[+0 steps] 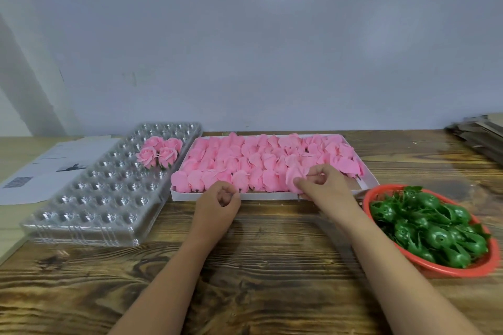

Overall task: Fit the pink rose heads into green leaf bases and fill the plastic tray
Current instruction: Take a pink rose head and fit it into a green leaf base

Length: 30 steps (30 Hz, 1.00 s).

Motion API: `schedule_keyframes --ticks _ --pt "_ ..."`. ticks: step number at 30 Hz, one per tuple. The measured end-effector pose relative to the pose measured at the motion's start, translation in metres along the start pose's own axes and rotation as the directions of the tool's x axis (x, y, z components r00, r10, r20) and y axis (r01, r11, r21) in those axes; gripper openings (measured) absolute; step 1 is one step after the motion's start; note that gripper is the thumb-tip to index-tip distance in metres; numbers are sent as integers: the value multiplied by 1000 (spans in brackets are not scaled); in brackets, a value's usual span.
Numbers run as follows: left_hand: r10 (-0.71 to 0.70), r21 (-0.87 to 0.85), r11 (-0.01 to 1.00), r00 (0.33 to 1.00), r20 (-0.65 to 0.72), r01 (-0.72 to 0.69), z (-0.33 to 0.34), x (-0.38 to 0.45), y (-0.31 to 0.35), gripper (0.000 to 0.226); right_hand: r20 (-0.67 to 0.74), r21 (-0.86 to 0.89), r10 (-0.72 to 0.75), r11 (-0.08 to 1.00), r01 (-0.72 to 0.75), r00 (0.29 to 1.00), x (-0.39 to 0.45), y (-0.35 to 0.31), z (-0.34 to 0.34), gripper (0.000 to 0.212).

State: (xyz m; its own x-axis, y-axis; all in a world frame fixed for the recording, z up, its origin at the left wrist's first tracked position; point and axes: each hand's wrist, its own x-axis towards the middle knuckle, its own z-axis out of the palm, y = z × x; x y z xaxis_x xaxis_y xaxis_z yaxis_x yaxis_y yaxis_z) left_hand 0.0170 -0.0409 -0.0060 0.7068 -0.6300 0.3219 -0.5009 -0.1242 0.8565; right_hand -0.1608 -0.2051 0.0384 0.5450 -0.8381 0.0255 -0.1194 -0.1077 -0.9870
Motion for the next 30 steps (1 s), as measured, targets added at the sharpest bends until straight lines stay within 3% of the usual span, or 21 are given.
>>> schedule_keyframes --ticks 7,12,18,24,30 --pt "80 -85 995 933 351 -54 3 -17 18 8 97 35 -118 993 115 988 -25 17 30 27" --pt "55 -260 965 941 333 35 5 -21 27 7 138 95 -174 982 161 975 -33 24 44 24" --pt "-47 -285 948 946 322 144 7 -21 29 42 183 218 -197 963 156 963 -36 27 42 26" --pt "52 -313 945 900 432 95 2 -22 31 17 236 318 -223 937 142 946 -43 26 39 23" --pt "81 -363 929 921 382 69 0 -24 35 14 227 372 -235 918 138 945 -49 22 39 32"
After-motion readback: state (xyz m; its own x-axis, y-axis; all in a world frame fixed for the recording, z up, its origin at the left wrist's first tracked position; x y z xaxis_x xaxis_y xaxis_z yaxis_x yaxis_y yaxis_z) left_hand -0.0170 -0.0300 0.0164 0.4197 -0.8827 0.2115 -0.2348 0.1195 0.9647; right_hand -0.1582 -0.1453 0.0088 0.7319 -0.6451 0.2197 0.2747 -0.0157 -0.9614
